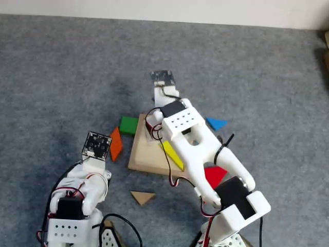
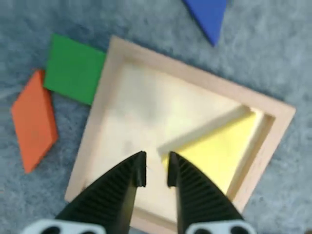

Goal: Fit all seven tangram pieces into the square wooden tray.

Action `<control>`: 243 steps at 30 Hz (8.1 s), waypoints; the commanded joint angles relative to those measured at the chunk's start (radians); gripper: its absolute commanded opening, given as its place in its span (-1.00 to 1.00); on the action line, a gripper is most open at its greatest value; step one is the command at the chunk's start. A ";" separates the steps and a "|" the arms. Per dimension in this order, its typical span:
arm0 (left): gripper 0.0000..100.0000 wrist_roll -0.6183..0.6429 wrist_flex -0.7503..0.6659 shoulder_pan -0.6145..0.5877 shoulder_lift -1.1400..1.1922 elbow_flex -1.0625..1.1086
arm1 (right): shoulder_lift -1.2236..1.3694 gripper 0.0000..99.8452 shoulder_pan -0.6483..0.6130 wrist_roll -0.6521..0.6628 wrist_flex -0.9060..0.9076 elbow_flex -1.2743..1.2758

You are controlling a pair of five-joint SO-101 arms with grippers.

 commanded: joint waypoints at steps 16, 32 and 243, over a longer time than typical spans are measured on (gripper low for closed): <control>-0.99 -0.008 0.006 -0.013 -0.053 0.021 | 0.050 -0.90 0.130 0.044 0.085 0.033; -0.99 -0.008 0.006 -0.013 -0.053 0.021 | -0.527 -0.90 0.232 0.041 0.232 0.131; -0.99 -0.008 0.006 -0.013 -0.053 0.021 | -0.473 -0.35 0.303 -0.262 0.019 0.622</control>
